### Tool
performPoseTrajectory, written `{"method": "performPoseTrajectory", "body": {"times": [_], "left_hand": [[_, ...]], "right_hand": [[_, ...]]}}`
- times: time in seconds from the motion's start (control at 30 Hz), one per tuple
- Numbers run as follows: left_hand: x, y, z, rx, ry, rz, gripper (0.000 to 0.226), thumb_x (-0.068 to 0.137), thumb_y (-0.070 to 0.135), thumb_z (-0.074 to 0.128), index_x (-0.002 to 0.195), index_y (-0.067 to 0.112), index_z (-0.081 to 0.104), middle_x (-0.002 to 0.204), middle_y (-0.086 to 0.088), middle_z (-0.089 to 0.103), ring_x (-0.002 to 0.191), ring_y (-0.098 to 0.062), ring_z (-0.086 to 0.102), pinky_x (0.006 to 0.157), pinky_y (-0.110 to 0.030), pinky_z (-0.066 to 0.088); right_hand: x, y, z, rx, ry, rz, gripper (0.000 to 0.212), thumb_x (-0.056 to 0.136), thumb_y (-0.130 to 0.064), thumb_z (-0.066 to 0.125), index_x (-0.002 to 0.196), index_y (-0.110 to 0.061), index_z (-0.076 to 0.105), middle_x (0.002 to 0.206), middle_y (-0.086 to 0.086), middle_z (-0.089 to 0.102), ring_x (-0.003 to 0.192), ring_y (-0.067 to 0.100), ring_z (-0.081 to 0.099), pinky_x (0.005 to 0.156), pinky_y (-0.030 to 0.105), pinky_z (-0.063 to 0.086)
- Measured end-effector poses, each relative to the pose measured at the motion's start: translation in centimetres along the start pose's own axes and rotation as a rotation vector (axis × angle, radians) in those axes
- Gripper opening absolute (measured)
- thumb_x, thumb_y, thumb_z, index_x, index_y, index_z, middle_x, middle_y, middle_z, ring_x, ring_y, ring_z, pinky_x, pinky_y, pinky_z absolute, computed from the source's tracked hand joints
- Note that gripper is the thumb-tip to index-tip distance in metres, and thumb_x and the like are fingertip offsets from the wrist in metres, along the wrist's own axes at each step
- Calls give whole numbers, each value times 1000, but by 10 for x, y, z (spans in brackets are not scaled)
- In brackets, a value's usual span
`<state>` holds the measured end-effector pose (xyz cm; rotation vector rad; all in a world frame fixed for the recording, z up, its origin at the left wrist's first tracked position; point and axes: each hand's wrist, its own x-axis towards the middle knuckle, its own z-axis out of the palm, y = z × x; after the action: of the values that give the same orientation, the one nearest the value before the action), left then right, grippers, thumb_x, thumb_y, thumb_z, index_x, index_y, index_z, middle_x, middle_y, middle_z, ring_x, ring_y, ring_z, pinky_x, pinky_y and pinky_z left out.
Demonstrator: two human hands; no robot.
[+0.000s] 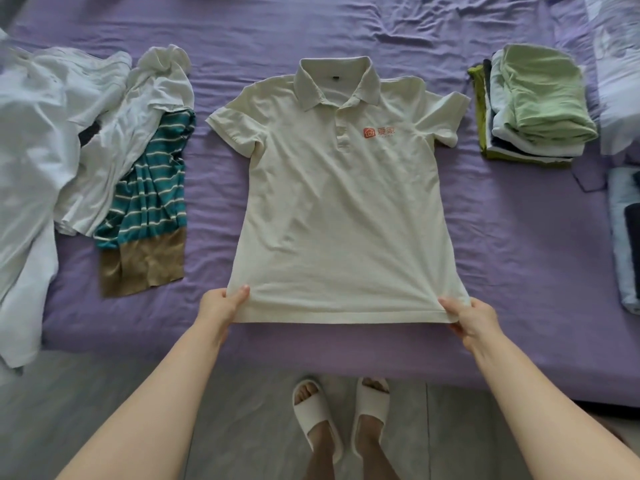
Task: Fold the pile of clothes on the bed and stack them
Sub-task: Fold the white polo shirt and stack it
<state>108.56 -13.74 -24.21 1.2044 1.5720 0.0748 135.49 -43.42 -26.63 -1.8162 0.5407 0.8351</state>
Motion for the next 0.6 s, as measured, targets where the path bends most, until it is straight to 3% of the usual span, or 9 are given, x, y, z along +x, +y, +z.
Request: {"method": "performPoseTrajectory", "body": {"times": [0.13,0.2,0.3,0.37,0.47,0.53,0.6], "left_hand": [[0,-1,-16,141,69,77,38,89,31,66,77,-5,63,78,-16,60,68,-27,58,61,-37,54],[-2,0,-23,164,100,101,47,88,40,65,63,1,57,68,-15,60,58,-27,58,48,-29,50],[-5,-2,-28,389,201,140,55,88,52,57,58,7,51,61,-9,59,59,-26,55,53,-32,37],[-2,-6,-26,509,245,120,45,87,49,58,67,10,51,72,-10,60,69,-28,53,60,-33,35],[5,-13,-15,540,127,81,30,86,34,65,100,8,57,102,-11,62,94,-31,56,74,-35,40],[9,-18,-8,480,102,100,44,88,31,65,120,3,53,118,-14,60,110,-33,54,84,-37,40],[13,-22,-4,389,123,99,45,91,30,61,125,1,54,123,-16,59,114,-34,53,89,-39,41]], "right_hand": [[-1,-3,-6,-72,13,-12,20,80,-6,73,98,-2,64,76,7,60,63,18,52,58,26,46],[-2,-5,-10,-94,45,-17,20,81,-14,74,95,-3,64,75,7,57,62,17,48,54,26,46],[-6,-6,-13,-412,145,-143,30,81,-28,74,86,0,63,76,11,60,66,26,50,58,33,42],[-12,-3,-8,-647,190,-252,31,82,-29,72,91,-1,60,92,17,64,78,31,53,66,39,38],[-24,1,6,-868,245,-347,50,80,-24,74,120,-3,54,121,22,55,112,37,49,89,42,40],[-30,5,18,-998,269,-502,52,80,-23,74,125,-7,54,124,19,53,116,37,46,93,43,38],[-37,9,37,-1006,100,-634,41,83,-20,70,121,-10,58,118,14,57,111,33,50,93,41,39]]}}
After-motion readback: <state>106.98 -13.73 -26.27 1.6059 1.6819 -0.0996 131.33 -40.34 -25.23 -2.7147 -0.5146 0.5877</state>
